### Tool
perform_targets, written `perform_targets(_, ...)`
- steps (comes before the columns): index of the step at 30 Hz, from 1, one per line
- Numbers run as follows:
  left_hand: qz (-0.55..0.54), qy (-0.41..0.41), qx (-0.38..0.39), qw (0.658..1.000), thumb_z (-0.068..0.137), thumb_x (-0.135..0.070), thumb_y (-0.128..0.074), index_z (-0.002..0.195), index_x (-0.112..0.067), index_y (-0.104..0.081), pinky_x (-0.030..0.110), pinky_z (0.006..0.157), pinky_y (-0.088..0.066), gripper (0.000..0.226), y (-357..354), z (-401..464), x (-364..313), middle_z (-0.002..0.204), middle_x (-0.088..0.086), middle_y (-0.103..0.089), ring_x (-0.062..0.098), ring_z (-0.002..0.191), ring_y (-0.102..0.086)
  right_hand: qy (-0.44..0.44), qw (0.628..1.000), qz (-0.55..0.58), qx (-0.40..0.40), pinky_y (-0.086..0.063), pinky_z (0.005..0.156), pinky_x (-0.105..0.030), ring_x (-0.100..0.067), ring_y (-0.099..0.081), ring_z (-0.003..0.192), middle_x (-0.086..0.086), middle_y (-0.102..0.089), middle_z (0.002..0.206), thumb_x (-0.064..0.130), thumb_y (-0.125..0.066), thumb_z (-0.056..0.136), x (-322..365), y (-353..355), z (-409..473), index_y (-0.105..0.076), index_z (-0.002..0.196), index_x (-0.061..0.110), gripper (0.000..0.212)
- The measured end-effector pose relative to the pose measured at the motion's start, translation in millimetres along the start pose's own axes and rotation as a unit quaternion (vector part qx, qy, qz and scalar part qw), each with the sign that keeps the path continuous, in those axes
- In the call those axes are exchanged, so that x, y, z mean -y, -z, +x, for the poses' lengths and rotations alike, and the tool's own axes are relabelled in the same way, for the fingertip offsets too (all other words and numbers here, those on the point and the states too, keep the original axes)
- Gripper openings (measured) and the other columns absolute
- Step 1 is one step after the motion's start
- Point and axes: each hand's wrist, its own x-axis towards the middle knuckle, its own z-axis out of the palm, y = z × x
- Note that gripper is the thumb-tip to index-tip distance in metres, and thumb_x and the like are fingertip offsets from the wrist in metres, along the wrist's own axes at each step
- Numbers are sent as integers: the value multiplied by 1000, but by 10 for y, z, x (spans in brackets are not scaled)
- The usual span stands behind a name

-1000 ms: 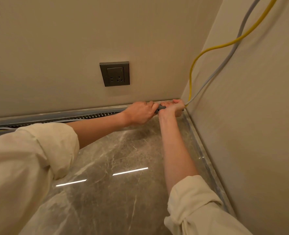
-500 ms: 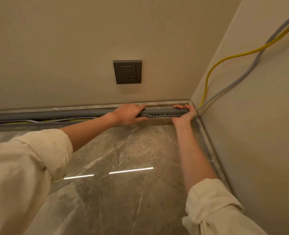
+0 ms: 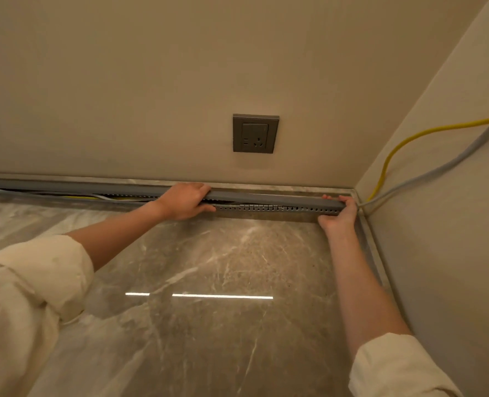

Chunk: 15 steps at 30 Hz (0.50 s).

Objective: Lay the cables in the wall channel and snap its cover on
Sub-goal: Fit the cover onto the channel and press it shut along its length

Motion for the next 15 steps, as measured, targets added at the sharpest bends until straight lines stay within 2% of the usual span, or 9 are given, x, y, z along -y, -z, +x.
perform_targets(2, 17, 14, -24, 999, 90, -51, -47, 108, -7, -52, 40, 78, -46, 48, -45, 14, -37, 107, 16, -62, 33, 94, -58, 0, 997, -74, -4, -45, 87, -29, -17, -56, 89, -5, -57, 99, 18, -55, 86, -116, -44, -32, -53, 89, 16, 4)
perform_targets(4, 26, 26, -50, 998, 92, -49, -46, 111, -8, -52, 41, 81, -47, 46, -80, 30, -52, 109, 16, -61, 33, 96, -57, 37, 987, -153, -24, -48, 87, -31, -21, -54, 98, -8, -53, 107, 16, -59, 86, -265, -102, -40, -48, 107, 12, 24)
perform_targets(5, 29, 32, -60, 997, 92, -48, -45, 112, -8, -51, 42, 82, -47, 46, -95, 43, -59, 109, 16, -61, 32, 97, -57, 60, 978, -198, -34, -50, 81, -30, -21, -54, 95, -9, -52, 105, 17, -61, 87, -343, -134, -55, -47, 111, 9, 29)
perform_targets(7, 41, 49, -66, 996, 94, -47, -42, 114, -8, -50, 43, 83, -45, 45, -127, 77, -84, 111, 16, -59, 32, 99, -55, 85, 954, -284, -43, -46, 62, -27, -16, -53, 73, -9, -53, 96, 23, -61, 88, -486, -183, -87, -49, 107, 5, 28)
perform_targets(8, 50, 57, -66, 995, 94, -46, -41, 114, -8, -49, 43, 84, -44, 44, -150, 92, -101, 111, 16, -58, 32, 100, -54, 89, 944, -316, -42, -43, 59, -27, -15, -50, 68, -10, -54, 94, 25, -61, 89, -552, -205, -99, -50, 101, 5, 26)
perform_targets(10, 68, 64, -67, 993, 96, -45, -38, 116, -8, -47, 42, 84, -42, 43, -207, 107, -135, 111, 17, -57, 32, 101, -52, 112, 919, -372, -60, -44, 68, -31, -21, -54, 79, -16, -57, 105, 27, -62, 89, -677, -241, -143, -50, 96, 4, 27)
perform_targets(12, 70, 63, -70, 993, 96, -45, -36, 117, -8, -45, 42, 85, -41, 44, -266, 97, -173, 112, 17, -55, 32, 101, -51, 210, 875, -422, -108, -45, 81, -33, -30, -55, 106, -22, -49, 125, 17, -64, 87, -782, -245, -243, -42, 114, -1, 40)
perform_targets(14, 55, 60, -71, 994, 96, -45, -36, 119, -8, -46, 42, 88, -41, 44, -319, 68, -187, 113, 17, -55, 31, 103, -51, 367, 805, -457, -91, -46, 76, -27, -32, -55, 107, -20, -43, 125, 1, -65, 79, -904, -224, -346, -38, 117, -1, 47)
perform_targets(15, 48, 57, -70, 995, 96, -45, -37, 119, -9, -46, 42, 90, -41, 44, -340, 56, -196, 114, 17, -55, 31, 104, -51, 423, 757, -496, -51, -46, 75, -25, -30, -54, 104, -17, -43, 123, -2, -65, 75, -966, -224, -377, -40, 116, 2, 49)
